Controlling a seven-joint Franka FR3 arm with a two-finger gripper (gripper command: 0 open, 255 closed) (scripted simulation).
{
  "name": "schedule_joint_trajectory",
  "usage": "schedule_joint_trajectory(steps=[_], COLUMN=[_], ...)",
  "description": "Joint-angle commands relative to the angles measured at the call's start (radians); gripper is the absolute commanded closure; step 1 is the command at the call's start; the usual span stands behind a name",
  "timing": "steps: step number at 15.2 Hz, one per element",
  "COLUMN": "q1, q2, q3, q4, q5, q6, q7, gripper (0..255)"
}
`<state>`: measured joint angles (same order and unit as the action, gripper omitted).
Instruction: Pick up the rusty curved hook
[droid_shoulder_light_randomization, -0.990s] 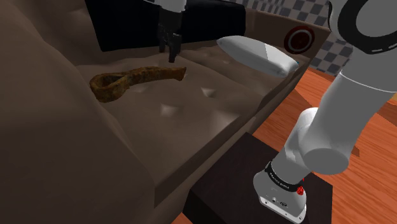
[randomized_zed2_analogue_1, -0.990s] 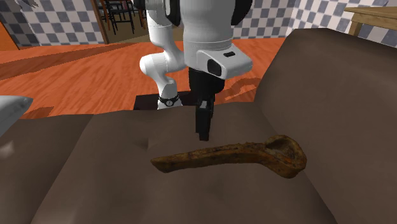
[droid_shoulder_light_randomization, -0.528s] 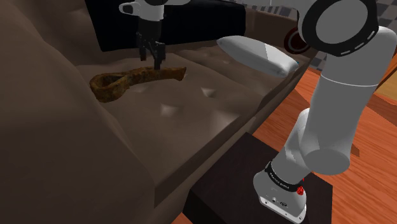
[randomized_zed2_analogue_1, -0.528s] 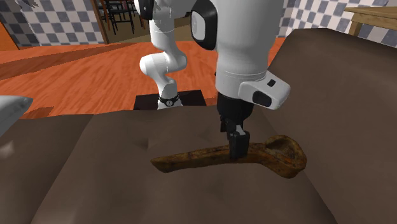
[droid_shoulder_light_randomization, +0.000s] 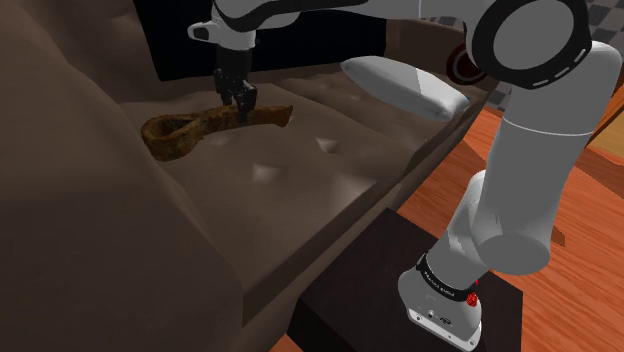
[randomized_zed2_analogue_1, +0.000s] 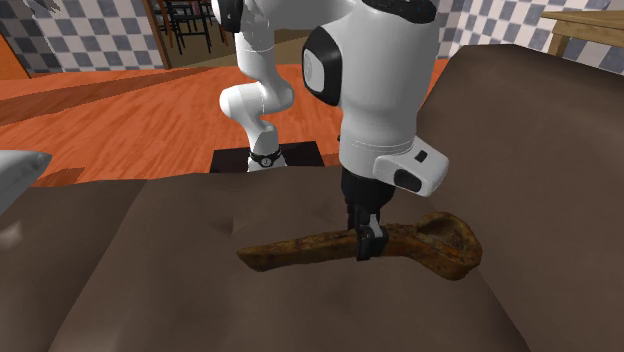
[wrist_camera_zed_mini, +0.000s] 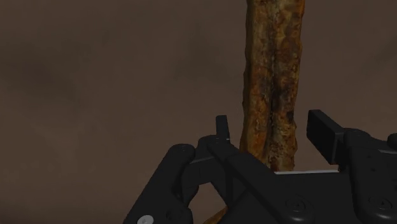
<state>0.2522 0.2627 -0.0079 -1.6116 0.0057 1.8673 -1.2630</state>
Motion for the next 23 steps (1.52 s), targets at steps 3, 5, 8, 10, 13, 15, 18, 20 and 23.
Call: schedule_joint_trajectory(steps=[3,5,8,10,13,15,18,20,23], q1=[0.000,0.000,0.000,-0.001,-0.001,-0.001,-0.001,-0.001,-0.001], q2=[0.000,0.000,-0.001,0.000,-0.003,-0.004,-0.004,-0.002,0.002], q3=[0.000,0.000,0.000,0.000,0.000,0.000,0.000,0.000,0.000], q4=[-0.004,-0.004,-0.005,0.011,0.047,0.073,0.113,0.142,0.189], q5=[0.000,0.000,0.000,0.000,0.000,0.000,0.000,0.000,0.000], q6=[0.004,0.004,0.004,-0.011,-0.050,-0.076,-0.117,-0.144,-0.187], q7=[0.000,0.000,0.000,-0.001,-0.001,-0.001,0.000,0.000,0.000], gripper=[255,255,255,255,255,255,255,255,255])
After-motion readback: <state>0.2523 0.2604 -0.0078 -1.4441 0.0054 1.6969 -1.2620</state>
